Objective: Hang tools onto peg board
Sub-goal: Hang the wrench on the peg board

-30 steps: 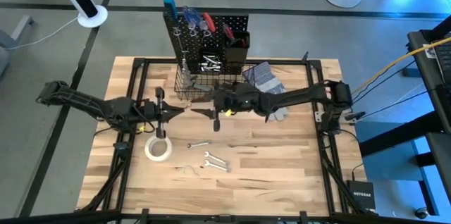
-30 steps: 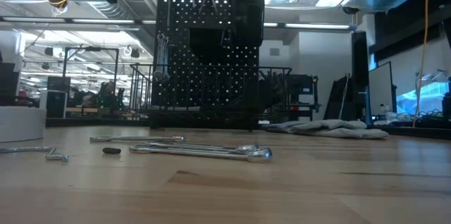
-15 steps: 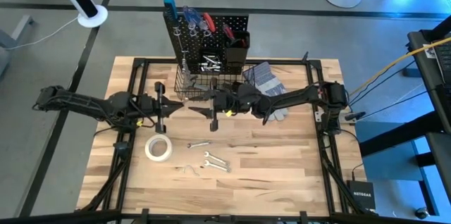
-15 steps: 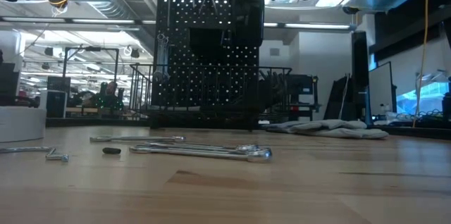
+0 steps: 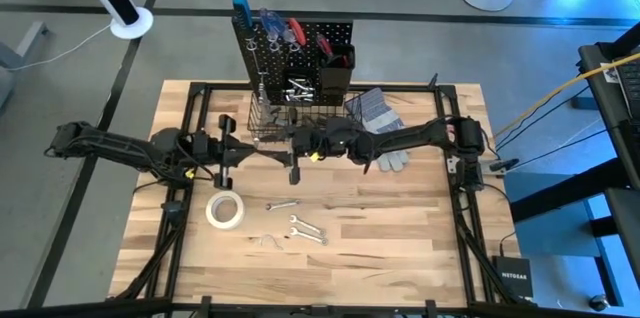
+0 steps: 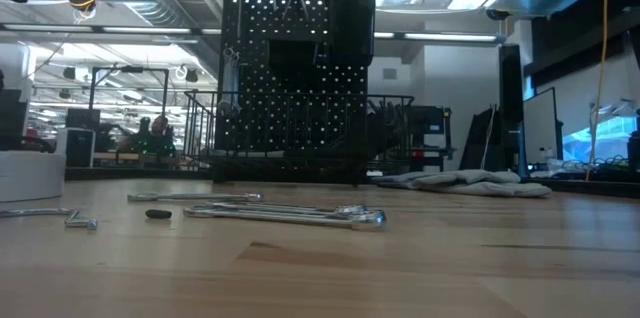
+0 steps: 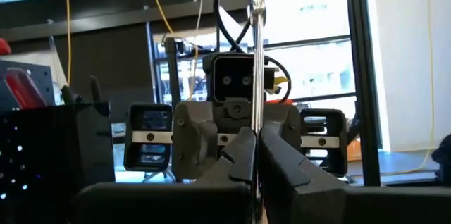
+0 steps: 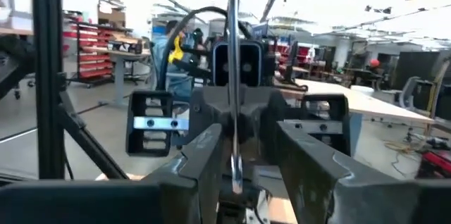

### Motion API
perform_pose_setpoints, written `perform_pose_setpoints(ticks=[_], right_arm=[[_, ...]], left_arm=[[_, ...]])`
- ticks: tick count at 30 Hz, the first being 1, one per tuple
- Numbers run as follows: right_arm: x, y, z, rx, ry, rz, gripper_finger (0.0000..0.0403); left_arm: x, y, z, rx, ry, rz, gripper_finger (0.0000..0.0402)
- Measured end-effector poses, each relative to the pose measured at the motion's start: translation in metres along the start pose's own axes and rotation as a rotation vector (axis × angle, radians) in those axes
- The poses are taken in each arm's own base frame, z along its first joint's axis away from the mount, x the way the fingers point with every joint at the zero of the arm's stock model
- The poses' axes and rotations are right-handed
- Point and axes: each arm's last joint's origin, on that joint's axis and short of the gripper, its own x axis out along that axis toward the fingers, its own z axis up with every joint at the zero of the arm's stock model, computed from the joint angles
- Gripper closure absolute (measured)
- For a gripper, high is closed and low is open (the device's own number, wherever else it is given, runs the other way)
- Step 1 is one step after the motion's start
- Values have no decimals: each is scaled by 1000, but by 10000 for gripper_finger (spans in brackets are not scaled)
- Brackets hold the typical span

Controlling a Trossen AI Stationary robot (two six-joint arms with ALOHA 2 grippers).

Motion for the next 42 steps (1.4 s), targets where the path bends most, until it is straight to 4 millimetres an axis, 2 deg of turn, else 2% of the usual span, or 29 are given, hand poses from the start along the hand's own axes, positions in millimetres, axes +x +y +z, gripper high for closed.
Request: perform_pose_setpoints(ticks=[6,12,19,27,31,37,39,42], right_arm=[[1,0,1,8,17,10,265],[1,1,-10,19,131,20,265],[1,0,-5,6,82,13,265],[2,0,-9,-13,99,-4,267],[1,0,-10,-19,104,-3,292],[1,1,-10,-52,108,4,378],[1,1,-11,-59,109,5,386],[1,1,-13,-61,140,-9,376]], left_arm=[[1,-1,-4,5,19,1,402],[0,0,2,-6,-30,9,402],[2,0,1,-7,-33,9,402],[7,-1,-2,-12,-44,11,402],[7,-1,-2,-12,-42,10,402],[7,-1,-3,-7,-41,12,402],[6,-1,-2,-8,-43,12,402],[5,-1,-2,1,-29,12,402]])
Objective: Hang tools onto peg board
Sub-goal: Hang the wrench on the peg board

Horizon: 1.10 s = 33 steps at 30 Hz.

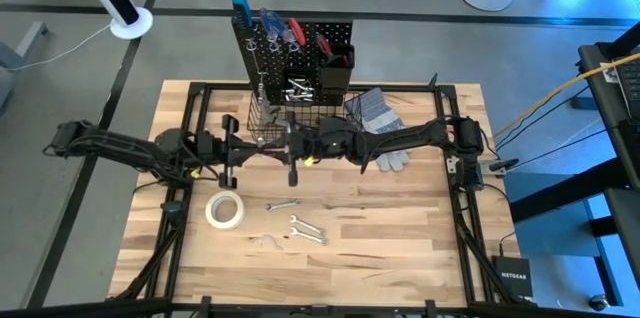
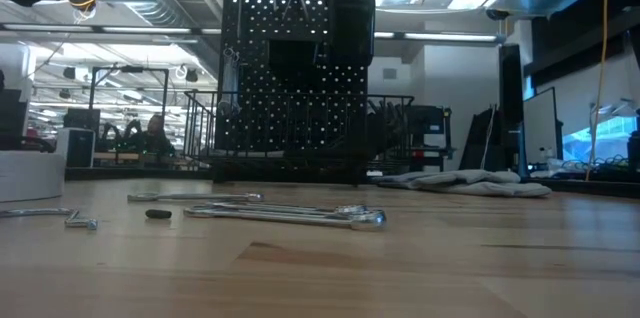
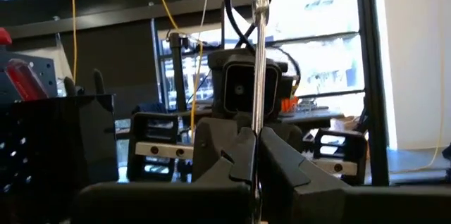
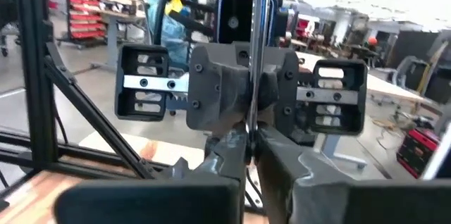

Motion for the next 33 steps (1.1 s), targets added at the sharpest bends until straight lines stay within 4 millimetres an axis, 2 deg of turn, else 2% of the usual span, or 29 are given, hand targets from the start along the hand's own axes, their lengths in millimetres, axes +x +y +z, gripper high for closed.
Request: perform_pose_setpoints(ticks=[6,13,20,27,33], right_arm=[[-3,-1,-1,-9,82,-18,388],[-11,-4,7,-34,174,-92,387],[-14,-5,1,-55,273,-152,387],[-20,-10,-16,-49,464,-229,387],[-26,-35,-25,-12,516,-301,387]], left_arm=[[-9,3,-1,49,90,55,402],[-17,6,4,78,112,90,401],[-22,8,2,106,161,113,401],[-38,14,-2,126,410,267,401],[-52,15,-15,50,578,307,401]])
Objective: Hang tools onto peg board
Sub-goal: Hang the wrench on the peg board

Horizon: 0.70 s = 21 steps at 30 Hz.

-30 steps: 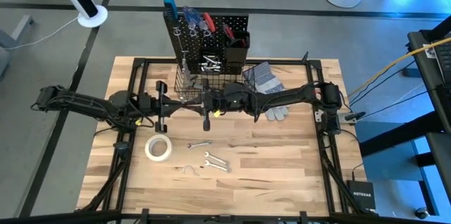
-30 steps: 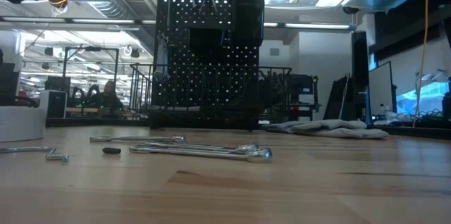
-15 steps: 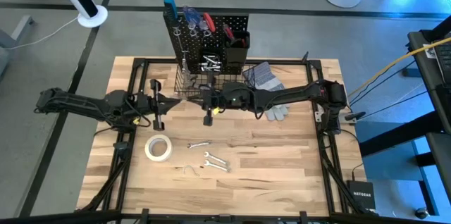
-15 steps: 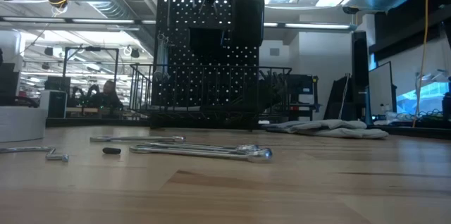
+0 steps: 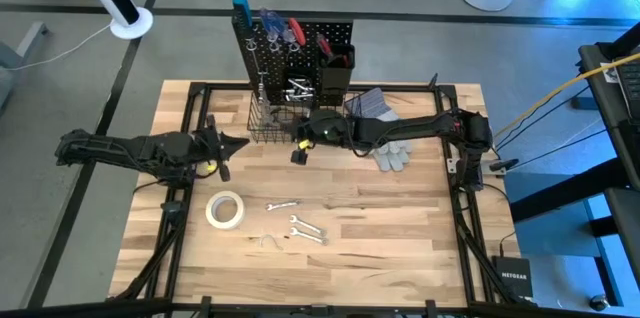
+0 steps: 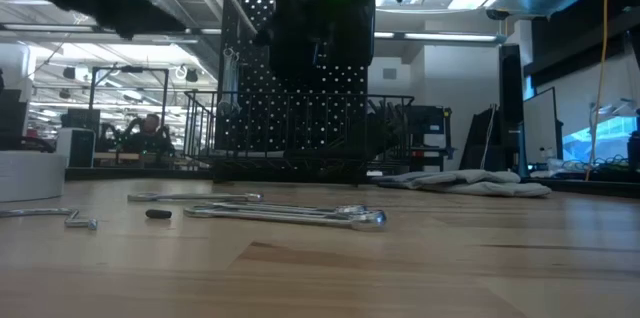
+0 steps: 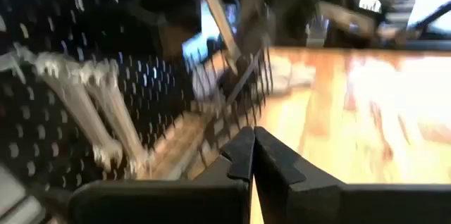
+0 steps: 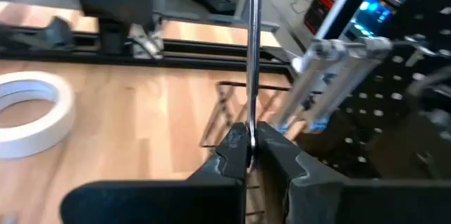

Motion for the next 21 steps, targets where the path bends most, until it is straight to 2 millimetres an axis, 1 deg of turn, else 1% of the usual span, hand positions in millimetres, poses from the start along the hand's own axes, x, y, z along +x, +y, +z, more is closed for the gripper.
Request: perform_pose_setpoints(ticks=[4,10,12,21], right_arm=[[10,-13,-9,15,5,-9,387],[27,-17,-23,36,6,-18,387],[28,-20,-26,45,11,-16,387],[28,-18,-26,40,24,-11,387]], left_arm=[[0,0,-6,12,58,0,401],[1,-1,-6,39,62,-1,401],[1,-1,-6,39,62,-1,401],[1,-1,-7,43,72,0,401]])
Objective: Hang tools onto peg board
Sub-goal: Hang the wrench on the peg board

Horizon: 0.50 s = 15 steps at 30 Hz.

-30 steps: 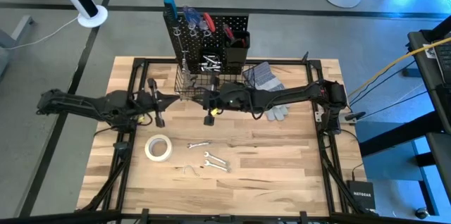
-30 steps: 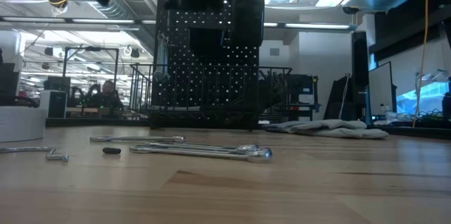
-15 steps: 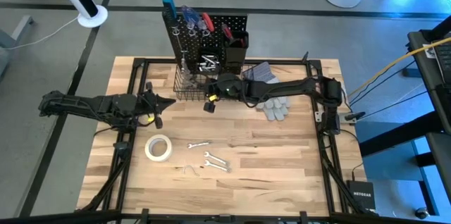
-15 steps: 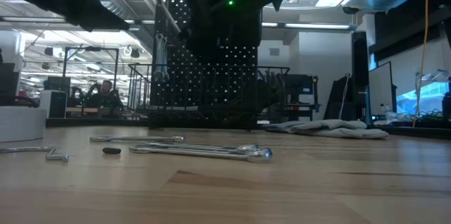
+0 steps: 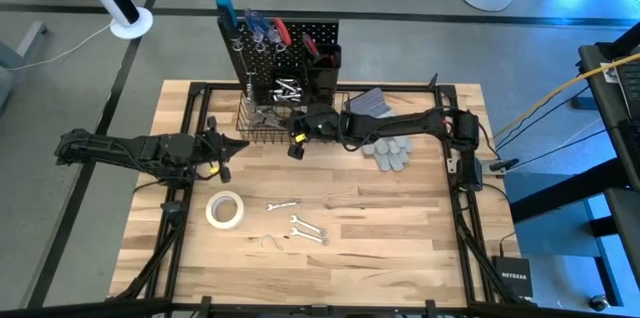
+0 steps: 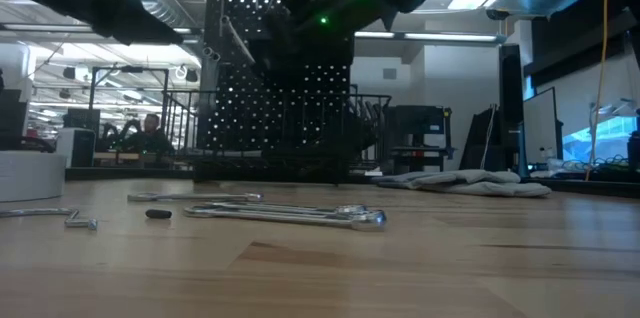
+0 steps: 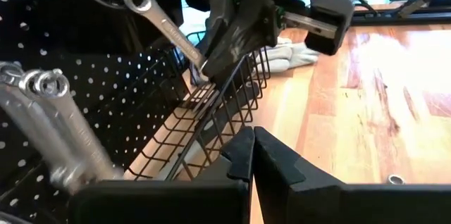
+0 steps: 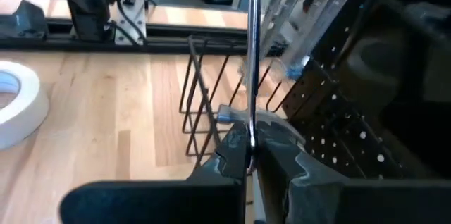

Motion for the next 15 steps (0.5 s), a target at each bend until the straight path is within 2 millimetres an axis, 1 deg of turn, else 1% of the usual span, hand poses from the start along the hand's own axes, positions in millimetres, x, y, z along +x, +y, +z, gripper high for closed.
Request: perform_pose_setpoints(ticks=[2,4,7,9,11,15], right_arm=[[-4,5,1,-10,22,7,387],[-13,12,8,-24,31,-27,387],[-28,25,20,-39,27,-67,387],[-33,35,24,-30,18,-87,387],[-35,44,26,-2,-1,-79,387],[-21,51,24,60,-100,-66,387]], left_arm=[[0,0,-1,5,13,2,401],[0,0,-2,9,23,16,401],[0,2,-3,7,25,58,401],[0,3,-3,-2,27,94,401],[0,4,-5,-4,43,141,401],[1,6,-7,-4,70,228,401]])
